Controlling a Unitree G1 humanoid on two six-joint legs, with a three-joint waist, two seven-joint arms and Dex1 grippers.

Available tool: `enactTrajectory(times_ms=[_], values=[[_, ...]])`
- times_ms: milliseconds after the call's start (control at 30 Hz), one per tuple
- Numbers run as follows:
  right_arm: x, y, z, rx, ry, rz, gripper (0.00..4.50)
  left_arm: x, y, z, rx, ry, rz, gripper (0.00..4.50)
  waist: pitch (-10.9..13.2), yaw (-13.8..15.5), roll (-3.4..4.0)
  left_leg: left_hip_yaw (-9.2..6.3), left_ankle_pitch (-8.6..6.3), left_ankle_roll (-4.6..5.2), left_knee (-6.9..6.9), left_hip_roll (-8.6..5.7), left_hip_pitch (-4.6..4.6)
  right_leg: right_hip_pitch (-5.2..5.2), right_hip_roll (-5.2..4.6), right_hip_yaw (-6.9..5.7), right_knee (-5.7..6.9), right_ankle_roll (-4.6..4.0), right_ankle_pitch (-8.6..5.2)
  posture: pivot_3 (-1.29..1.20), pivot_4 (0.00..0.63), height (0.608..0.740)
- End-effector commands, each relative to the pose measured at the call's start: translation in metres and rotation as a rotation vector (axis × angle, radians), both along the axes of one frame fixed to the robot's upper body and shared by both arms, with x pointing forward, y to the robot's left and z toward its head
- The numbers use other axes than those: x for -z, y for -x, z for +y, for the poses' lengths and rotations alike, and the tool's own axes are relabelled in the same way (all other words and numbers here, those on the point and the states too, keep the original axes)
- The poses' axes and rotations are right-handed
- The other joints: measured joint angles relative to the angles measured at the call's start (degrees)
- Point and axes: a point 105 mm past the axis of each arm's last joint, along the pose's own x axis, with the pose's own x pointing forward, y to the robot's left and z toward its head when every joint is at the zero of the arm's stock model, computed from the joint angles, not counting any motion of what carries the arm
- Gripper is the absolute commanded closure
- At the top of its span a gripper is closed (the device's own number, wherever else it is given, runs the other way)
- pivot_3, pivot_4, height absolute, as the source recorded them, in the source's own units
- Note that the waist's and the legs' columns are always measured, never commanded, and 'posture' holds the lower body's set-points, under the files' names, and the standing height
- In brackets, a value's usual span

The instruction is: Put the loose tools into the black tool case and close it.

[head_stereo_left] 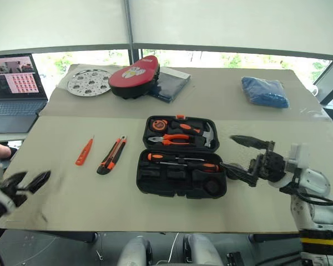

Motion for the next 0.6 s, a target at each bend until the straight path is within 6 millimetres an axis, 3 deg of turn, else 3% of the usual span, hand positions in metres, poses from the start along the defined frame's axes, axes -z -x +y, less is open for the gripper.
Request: enactTrajectory(times_ms=[33, 167, 333, 433, 600], values=[[-0.022, 0.011, 0.03, -0.107, -0.031, -0.073, 0.03, 0.0, -0.03, -0.026, 0.054, -0.026, 0.082, 0.0, 0.0, 0.0, 0.0, -0.01, 0.04, -0.06, 0.0, -0.01, -0.02, -0.02, 0.07, 0.0, 0.0, -0.03, 0.02, 0.0, 0.15, 0.74], [-0.026, 0.014, 0.042, -0.152, -0.036, -0.069, 0.03, 0.011, -0.055, -0.032, 0.042, -0.066, 0.132, 0.0, 0.0, -0.6, -0.03, 0.02, 0.16, -0.54, -0.04, -0.01, -0.05, -0.05, 0.18, 0.05, -0.06, -0.04, 0.01, 0.0, 0.15, 0.74], [-0.024, 0.017, 0.043, -0.171, -0.018, -0.067, 0.03, 0.025, -0.066, -0.03, 0.01, -0.156, 0.196, 0.0, 0.0, -0.9, -0.05, 0.07, 0.14, -0.53, -0.05, 0.0, -0.19, -0.15, 0.24, 0.02, -0.14, -0.02, -0.02, 0.0, 0.15, 0.74], [-0.024, 0.018, 0.038, -0.159, -0.01, -0.063, 0.0, 0.036, -0.061, -0.035, 0.035, -0.128, 0.246, 0.78, 0.0, -0.8, -0.05, 0.08, 0.12, -0.47, -0.03, -0.02, -0.17, -0.14, 0.2, 0.06, -0.21, 0.01, -0.05, 0.0, 0.15, 0.74], [-0.015, 0.015, 0.026, -0.123, 0.011, -0.042, 0.0, 0.045, -0.051, -0.047, 0.095, -0.088, 0.279, 2.55, 0.0, -0.7, -0.05, 0.08, 0.06, -0.39, -0.03, -0.03, -0.11, -0.09, 0.12, 0.08, -0.17, 0.02, -0.06, 0.0, 0.15, 0.74]])
